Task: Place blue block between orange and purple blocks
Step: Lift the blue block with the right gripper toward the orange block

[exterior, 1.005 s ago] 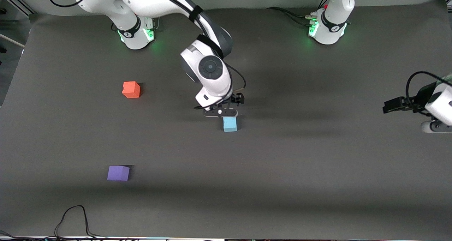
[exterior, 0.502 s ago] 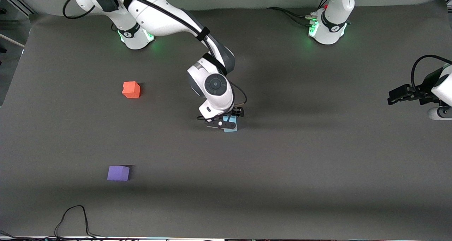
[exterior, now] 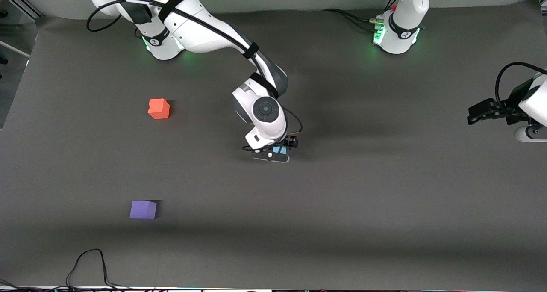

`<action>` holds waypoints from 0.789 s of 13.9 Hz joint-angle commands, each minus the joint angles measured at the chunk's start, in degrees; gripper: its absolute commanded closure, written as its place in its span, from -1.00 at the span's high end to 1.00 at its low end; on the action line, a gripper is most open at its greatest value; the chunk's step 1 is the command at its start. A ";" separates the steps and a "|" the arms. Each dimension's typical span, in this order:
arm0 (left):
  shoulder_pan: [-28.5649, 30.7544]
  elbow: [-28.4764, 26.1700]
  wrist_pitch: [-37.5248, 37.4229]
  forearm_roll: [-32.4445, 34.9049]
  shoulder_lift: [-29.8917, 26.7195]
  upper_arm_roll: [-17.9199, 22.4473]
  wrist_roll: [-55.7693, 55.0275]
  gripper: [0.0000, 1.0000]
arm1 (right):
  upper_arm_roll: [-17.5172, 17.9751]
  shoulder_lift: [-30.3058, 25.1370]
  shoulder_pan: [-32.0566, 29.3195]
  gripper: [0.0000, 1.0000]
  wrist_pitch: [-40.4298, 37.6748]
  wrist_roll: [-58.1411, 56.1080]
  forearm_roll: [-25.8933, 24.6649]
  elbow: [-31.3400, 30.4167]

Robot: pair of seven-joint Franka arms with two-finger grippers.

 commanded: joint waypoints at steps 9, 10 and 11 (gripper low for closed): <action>-0.25 -0.58 -1.02 0.74 -1.49 -0.83 0.47 1.00 | -0.01 2.66 0.79 -1.00 1.94 4.27 -3.69 2.05; -0.16 -0.58 -1.02 0.74 -1.49 -1.01 0.47 1.00 | -0.01 2.23 0.70 -1.00 1.86 4.00 -3.78 2.05; -0.24 -0.58 -1.10 0.74 -1.49 -1.01 0.47 1.00 | -0.01 1.61 0.35 -1.00 1.42 3.57 -3.86 1.96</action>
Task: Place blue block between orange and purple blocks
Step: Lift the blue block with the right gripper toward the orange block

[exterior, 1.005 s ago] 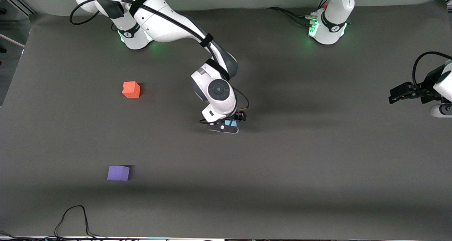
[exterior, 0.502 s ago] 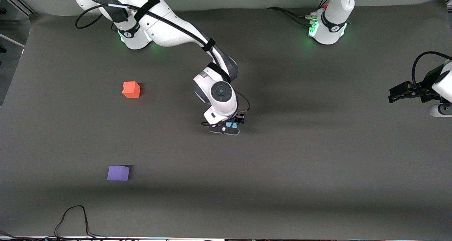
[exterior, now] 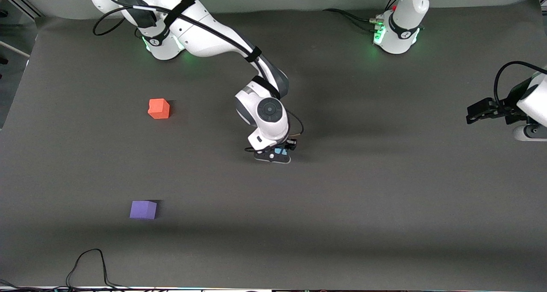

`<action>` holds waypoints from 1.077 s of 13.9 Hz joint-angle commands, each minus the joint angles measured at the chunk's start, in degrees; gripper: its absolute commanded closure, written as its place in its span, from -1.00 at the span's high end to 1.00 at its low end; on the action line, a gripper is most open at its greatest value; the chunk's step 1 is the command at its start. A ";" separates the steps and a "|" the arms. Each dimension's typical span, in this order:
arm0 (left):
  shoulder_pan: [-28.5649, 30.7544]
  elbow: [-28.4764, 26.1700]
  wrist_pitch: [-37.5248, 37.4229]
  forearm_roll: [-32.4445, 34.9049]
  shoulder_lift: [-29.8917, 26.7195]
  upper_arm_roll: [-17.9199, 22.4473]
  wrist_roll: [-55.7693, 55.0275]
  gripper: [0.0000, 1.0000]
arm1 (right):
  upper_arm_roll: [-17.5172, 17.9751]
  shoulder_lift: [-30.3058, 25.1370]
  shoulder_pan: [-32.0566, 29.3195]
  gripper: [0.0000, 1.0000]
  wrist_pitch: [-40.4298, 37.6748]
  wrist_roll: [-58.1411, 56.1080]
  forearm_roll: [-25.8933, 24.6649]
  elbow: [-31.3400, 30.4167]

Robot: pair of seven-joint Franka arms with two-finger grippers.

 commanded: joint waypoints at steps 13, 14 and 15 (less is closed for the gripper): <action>0.21 -0.61 -1.53 0.74 -1.37 -0.42 -0.24 1.00 | -0.41 -32.13 -12.94 -1.00 -36.18 -24.89 1.98 0.66; 0.21 -0.61 -1.44 0.74 -1.29 -0.42 -0.33 1.00 | -0.59 -34.59 -14.97 -1.00 -38.74 -29.65 1.98 -0.30; 0.21 -0.79 -1.53 0.74 -1.29 -0.42 -0.33 1.00 | -1.72 -37.22 -16.99 -1.00 -39.29 -33.35 1.98 -2.57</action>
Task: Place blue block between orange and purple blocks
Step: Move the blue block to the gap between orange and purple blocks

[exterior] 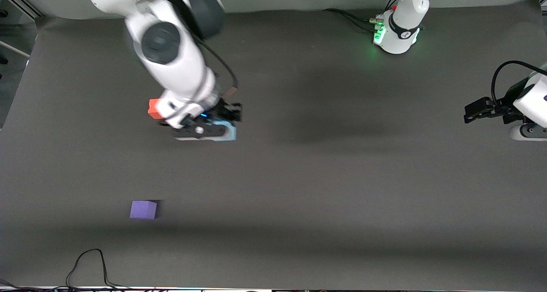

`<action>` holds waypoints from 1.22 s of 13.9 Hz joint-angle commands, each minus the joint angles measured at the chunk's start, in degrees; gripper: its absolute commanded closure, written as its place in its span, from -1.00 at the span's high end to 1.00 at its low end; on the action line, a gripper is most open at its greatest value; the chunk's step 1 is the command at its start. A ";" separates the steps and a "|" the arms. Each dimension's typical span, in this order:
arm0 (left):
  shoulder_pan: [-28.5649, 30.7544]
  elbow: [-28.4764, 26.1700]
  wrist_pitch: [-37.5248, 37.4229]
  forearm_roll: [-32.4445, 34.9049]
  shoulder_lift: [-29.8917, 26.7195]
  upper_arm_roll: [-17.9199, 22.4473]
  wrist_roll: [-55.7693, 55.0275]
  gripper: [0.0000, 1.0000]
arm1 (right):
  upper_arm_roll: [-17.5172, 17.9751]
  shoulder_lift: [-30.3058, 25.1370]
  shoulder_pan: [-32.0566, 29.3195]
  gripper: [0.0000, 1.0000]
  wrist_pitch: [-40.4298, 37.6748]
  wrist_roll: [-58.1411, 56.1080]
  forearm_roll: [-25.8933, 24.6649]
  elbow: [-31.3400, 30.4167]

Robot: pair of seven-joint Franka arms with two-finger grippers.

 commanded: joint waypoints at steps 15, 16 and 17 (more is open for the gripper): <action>0.03 -0.97 -0.08 0.74 -0.47 -0.27 0.15 1.00 | -30.24 -7.26 -5.00 -1.00 14.11 -44.53 1.78 -27.05; 0.12 -1.06 -0.08 0.74 -0.47 -0.27 0.15 1.00 | -30.24 -4.55 -5.35 -1.00 16.93 -46.02 3.61 -27.24; 0.12 -1.06 0.09 0.65 -0.39 -0.27 0.15 1.00 | -30.24 -1.48 -6.31 -1.00 18.61 -46.82 7.81 -27.07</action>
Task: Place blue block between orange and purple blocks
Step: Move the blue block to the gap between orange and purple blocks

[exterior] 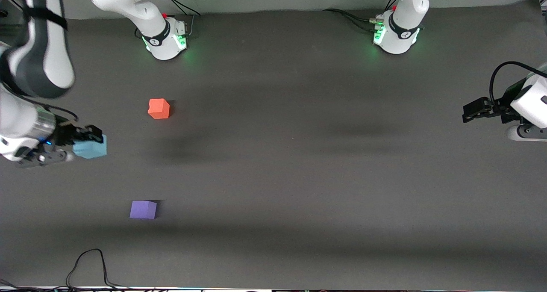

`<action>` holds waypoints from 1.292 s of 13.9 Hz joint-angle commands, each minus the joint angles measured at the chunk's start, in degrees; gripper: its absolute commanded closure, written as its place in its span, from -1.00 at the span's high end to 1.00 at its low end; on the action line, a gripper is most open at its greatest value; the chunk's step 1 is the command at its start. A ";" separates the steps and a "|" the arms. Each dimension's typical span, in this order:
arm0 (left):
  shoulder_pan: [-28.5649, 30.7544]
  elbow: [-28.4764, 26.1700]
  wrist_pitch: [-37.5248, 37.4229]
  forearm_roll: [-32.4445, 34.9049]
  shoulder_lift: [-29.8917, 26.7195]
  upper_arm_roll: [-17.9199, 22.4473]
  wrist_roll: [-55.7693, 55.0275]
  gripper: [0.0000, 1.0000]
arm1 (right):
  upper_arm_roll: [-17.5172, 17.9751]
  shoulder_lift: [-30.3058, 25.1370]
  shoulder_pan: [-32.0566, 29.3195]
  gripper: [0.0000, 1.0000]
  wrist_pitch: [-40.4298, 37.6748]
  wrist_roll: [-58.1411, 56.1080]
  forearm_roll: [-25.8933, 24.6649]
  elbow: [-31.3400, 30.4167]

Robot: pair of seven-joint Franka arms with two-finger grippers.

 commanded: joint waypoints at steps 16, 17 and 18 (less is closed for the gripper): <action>0.02 -0.89 1.02 0.03 0.12 -0.15 -0.37 1.00 | 2.89 16.20 2.51 -1.00 33.94 -11.58 26.18 -19.35; 0.02 -0.89 1.02 0.03 0.21 -0.15 -0.46 1.00 | 2.80 16.19 2.95 -1.00 34.30 -11.58 26.89 -20.06; 0.02 -0.89 1.10 0.03 0.38 -0.15 -0.46 1.00 | 2.89 16.19 3.65 -1.00 35.26 -11.58 26.98 -20.76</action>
